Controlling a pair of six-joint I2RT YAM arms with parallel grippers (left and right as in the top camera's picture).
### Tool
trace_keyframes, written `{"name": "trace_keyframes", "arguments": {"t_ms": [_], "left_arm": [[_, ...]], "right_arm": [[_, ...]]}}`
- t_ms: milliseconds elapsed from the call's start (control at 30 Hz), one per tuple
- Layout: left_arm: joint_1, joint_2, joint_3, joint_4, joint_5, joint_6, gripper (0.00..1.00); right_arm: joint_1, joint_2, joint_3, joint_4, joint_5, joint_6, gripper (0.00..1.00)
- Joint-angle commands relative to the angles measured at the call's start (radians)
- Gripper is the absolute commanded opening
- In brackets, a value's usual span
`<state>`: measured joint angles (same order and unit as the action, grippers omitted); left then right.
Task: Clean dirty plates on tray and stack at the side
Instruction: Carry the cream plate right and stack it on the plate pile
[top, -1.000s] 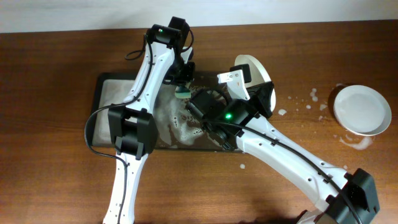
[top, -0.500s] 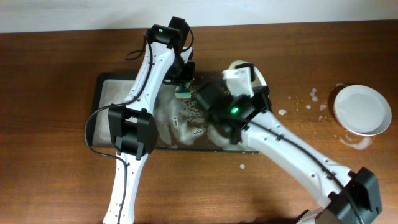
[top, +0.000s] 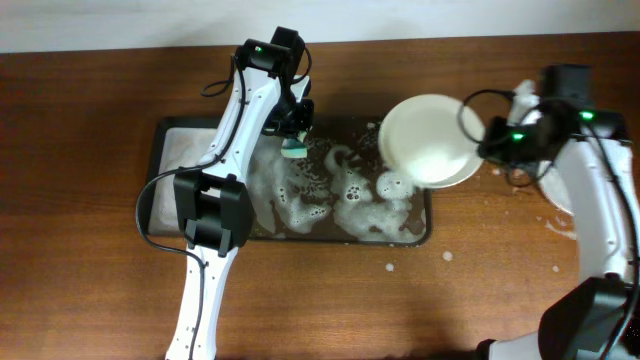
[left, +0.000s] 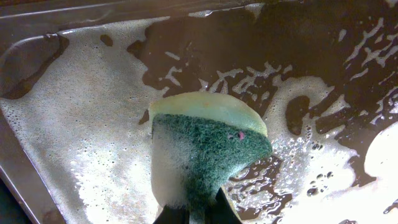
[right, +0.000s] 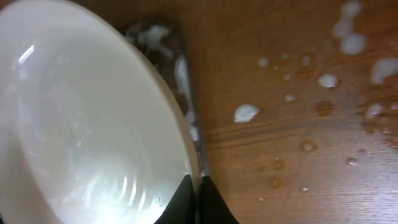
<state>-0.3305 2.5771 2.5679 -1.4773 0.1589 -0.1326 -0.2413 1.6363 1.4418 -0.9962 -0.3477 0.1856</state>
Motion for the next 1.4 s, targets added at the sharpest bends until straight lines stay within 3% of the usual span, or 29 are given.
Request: {"name": "trace_keyframes", "arguments": {"t_ms": [0, 167, 367, 500, 833, 900, 1100, 1367], "left_arm": [[0.006, 0.001, 0.017, -0.001, 0.013, -0.009, 0.0], [0.006, 0.001, 0.017, 0.004, 0.013, -0.009, 0.0], [0.006, 0.001, 0.017, 0.018, 0.013, -0.009, 0.0], [0.006, 0.001, 0.017, 0.022, 0.013, -0.009, 0.0], [0.004, 0.001, 0.017, 0.022, 0.013, -0.009, 0.0], [0.003, 0.001, 0.017, 0.022, 0.013, -0.009, 0.0], [0.004, 0.001, 0.017, 0.022, 0.013, -0.009, 0.0], [0.003, 0.001, 0.017, 0.021, 0.013, -0.009, 0.0]], "right_arm": [[-0.173, -0.034, 0.018, 0.035, -0.119, -0.02, 0.04], [-0.465, -0.031, -0.061, 0.159, -0.11, 0.069, 0.04], [-0.64, -0.026, -0.232, 0.395, 0.061, 0.194, 0.04], [-0.644, -0.017, -0.266, 0.488, 0.203, 0.194, 0.05], [-0.642, 0.201, -0.266, 0.526, 0.217, 0.228, 0.06], [-0.634, 0.236, -0.266, 0.541, 0.218, 0.227, 0.17], [-0.596, 0.267, -0.266, 0.545, 0.217, 0.188, 0.36], [-0.46, 0.269, -0.266, 0.479, 0.292, 0.137, 0.37]]}}
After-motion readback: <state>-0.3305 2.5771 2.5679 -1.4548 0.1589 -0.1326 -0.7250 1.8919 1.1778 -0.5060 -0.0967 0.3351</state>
